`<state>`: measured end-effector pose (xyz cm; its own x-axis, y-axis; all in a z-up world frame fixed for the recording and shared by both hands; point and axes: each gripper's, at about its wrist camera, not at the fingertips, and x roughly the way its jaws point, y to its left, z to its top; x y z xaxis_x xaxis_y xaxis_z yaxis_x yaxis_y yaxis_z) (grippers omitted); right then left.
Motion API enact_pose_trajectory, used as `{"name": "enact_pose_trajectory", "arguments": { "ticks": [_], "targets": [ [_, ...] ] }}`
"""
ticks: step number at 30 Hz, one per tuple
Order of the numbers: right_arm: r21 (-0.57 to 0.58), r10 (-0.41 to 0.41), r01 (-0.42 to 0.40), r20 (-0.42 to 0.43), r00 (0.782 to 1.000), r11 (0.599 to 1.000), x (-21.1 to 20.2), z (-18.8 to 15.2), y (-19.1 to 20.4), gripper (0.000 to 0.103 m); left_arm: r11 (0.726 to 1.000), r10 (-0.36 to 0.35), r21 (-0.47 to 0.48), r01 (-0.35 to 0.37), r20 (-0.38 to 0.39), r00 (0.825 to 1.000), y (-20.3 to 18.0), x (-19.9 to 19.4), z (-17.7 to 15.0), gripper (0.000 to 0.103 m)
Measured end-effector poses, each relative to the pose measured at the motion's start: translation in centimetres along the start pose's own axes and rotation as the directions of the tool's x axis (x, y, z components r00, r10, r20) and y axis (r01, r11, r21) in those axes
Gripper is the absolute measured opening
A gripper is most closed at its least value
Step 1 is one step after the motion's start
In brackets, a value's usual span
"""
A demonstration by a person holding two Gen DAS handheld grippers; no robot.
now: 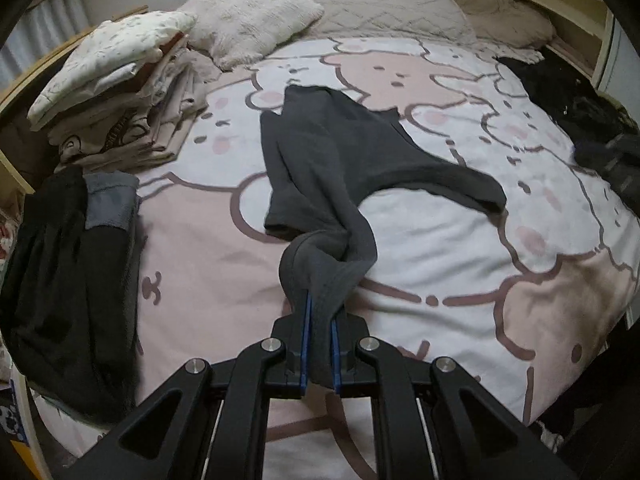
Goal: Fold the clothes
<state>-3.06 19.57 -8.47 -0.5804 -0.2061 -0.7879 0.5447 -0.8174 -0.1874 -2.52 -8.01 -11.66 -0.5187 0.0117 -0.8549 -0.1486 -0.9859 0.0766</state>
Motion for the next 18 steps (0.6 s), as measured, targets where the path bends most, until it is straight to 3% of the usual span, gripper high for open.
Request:
{"name": "enact_pose_trajectory", "arguments": {
  "ticks": [2, 4, 5, 6, 8, 10, 13, 18],
  "targets": [
    [-0.161, -0.098, 0.102, 0.031, 0.995, 0.982, 2.1, -0.7, 2.4, 0.021, 1.0, 0.0, -0.009, 0.0, 0.009, 1.0, 0.1, -0.2, 0.3, 0.009],
    [-0.366, -0.18, 0.206, 0.104, 0.978, 0.907, 3.5, -2.3, 5.6, 0.08, 1.0, -0.001, -0.019, 0.001, 0.014, 1.0, 0.3, -0.3, 0.5, 0.009],
    [-0.458, -0.202, 0.249, 0.15, 0.968, 0.853, 4.0, -3.3, 7.2, 0.085, 1.0, -0.006, -0.026, 0.006, 0.011, 1.0, 0.5, -0.2, 0.5, 0.009],
    [-0.542, -0.219, 0.292, 0.197, 0.956, 0.788, 4.5, -4.3, 8.8, 0.085, 0.999, -0.012, -0.034, 0.012, 0.006, 1.0, 0.7, 0.0, 0.5, 0.009],
    [-0.635, -0.229, 0.311, 0.212, 0.95, 0.707, 5.8, -5.7, 10.5, 0.085, 0.999, -0.019, -0.046, 0.019, -0.003, 1.0, 0.9, 0.4, 0.5, 0.009],
    [-0.669, -0.257, 0.349, 0.237, 0.937, 0.656, 6.9, -6.4, 11.2, 0.083, 0.998, -0.026, -0.054, 0.025, -0.01, 1.0, 1.1, 0.6, 0.5, 0.009],
    [-0.678, -0.296, 0.368, 0.227, 0.928, 0.636, 8.7, -6.5, 10.7, 0.07, 0.997, -0.036, -0.067, 0.034, -0.021, 0.999, 1.5, 1.0, 0.5, 0.009],
    [-0.667, -0.34, 0.402, 0.23, 0.912, 0.627, 11.3, -5.5, 9.2, 0.058, 0.996, -0.044, -0.085, 0.041, -0.025, 0.999, 2.0, 1.2, 0.6, 0.009]
  ]
}}
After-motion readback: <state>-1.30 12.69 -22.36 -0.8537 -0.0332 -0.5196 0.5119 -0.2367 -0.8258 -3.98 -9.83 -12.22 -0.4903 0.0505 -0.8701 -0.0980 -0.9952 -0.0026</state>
